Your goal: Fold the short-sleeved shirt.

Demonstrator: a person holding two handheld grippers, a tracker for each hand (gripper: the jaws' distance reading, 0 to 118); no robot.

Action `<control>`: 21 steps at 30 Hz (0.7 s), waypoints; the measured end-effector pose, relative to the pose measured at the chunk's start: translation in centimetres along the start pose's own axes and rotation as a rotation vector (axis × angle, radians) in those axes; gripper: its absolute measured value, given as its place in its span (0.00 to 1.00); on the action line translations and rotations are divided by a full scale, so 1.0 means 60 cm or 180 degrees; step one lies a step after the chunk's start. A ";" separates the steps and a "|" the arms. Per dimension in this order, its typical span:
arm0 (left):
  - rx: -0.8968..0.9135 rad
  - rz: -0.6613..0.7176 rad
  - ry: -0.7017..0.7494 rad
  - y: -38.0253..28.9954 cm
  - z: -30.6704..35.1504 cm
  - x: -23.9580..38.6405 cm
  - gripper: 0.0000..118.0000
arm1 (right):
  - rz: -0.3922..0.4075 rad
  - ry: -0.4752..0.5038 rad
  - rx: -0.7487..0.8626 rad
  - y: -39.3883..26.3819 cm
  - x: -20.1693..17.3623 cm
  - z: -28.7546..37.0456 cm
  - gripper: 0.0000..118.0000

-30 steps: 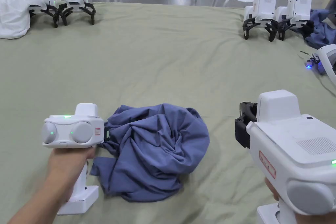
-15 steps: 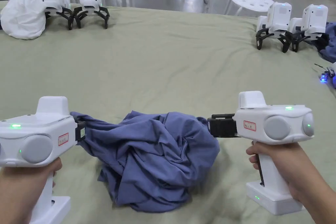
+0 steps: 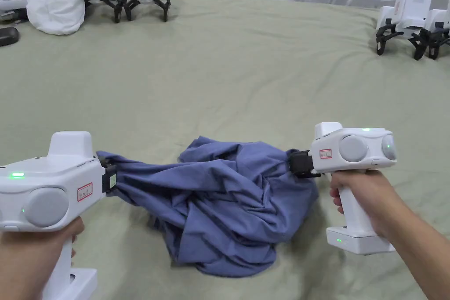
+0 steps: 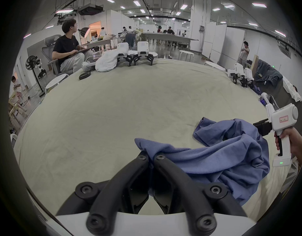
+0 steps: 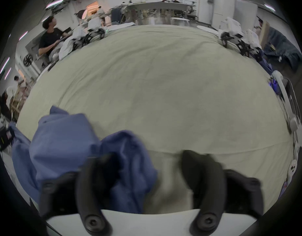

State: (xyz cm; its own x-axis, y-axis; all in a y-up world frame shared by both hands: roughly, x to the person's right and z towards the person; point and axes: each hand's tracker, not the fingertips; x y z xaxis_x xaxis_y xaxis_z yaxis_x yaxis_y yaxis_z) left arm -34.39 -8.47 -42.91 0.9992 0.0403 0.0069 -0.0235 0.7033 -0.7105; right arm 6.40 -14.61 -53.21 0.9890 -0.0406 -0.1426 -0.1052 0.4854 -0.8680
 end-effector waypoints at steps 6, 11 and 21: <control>0.0015 0.0079 -0.0007 -0.002 -0.006 -0.003 0.00 | 0.0341 -0.0014 0.0064 -0.001 -0.040 -0.006 0.07; 0.0282 0.0155 0.0111 0.017 0.021 -0.029 0.00 | 0.0355 0.0047 0.0341 0.008 -0.018 0.066 0.06; 0.1050 0.0688 0.0447 0.121 0.139 -0.141 0.00 | 0.0077 -0.0014 0.1244 0.025 0.069 0.359 0.06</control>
State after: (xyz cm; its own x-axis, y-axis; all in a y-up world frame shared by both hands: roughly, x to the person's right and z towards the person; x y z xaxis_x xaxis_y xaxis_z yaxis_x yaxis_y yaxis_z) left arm -43.28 2.19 -42.27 0.9644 0.1308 -0.2298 -0.2197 0.8799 -0.4214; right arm 12.58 4.79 -44.85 0.9872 -0.0217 -0.1581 -0.0817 0.7823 -0.6175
